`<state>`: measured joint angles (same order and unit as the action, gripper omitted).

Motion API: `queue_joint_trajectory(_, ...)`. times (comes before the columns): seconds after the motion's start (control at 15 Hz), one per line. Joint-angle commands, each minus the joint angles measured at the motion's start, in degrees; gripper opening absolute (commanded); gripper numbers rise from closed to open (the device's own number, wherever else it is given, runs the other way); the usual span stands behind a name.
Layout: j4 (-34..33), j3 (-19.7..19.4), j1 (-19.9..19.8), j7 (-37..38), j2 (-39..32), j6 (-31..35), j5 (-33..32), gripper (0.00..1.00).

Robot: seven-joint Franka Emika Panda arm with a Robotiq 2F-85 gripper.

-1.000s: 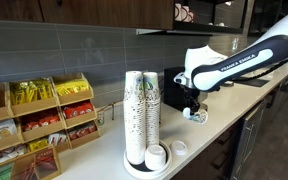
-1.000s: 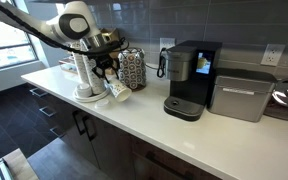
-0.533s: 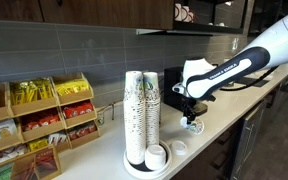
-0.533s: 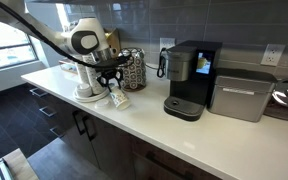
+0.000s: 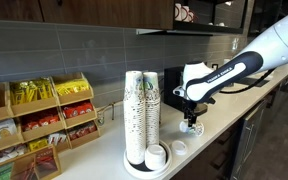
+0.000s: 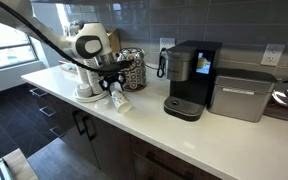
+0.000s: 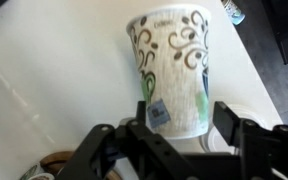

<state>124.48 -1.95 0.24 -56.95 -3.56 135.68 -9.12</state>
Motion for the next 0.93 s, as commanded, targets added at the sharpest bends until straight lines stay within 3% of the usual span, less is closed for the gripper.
queue_joint_trajectory(0.0, -0.46, 0.56, -1.09, -0.64, -1.07, 0.22, 1.81, 1.0)
queue_joint_trajectory(0.47, -0.49, 0.58, -1.59, -1.02, -1.69, 0.1, 2.89, 1.0)
queue_joint_trajectory(0.6, -1.27, 0.38, -1.58, -0.18, -2.91, -3.54, 0.64, 1.0)
queue_joint_trajectory(0.87, -1.4, 0.65, -2.06, -1.15, -3.62, -4.64, 1.92, 1.0)
